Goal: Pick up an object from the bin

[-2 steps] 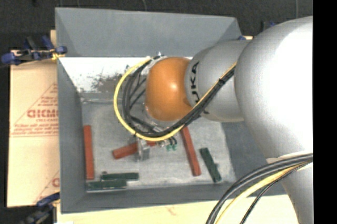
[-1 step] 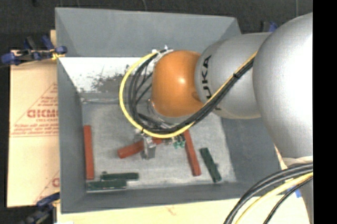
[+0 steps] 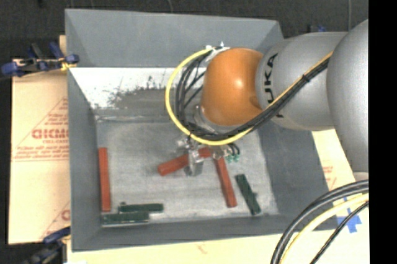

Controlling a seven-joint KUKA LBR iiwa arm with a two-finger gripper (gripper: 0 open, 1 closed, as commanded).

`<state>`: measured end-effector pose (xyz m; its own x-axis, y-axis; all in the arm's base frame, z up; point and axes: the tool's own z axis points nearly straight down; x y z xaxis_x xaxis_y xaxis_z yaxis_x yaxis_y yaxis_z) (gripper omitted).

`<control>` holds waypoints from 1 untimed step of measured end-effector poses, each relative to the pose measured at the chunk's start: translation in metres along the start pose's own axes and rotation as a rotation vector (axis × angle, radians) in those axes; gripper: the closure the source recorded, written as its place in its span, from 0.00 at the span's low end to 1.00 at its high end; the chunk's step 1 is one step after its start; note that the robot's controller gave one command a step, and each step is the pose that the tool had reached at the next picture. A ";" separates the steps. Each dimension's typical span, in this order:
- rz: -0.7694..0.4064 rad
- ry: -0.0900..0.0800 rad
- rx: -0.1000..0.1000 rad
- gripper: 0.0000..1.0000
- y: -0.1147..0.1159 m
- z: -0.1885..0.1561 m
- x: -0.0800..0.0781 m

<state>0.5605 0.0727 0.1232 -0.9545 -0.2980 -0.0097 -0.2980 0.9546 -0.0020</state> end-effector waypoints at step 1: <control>0.015 0.016 -0.001 1.00 0.000 -0.043 0.013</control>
Offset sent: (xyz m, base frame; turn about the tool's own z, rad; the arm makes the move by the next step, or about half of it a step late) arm -0.0205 0.0090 0.1489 -0.0247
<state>0.5474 0.0686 0.1657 -0.9590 -0.2833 0.0058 -0.2833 0.9590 -0.0006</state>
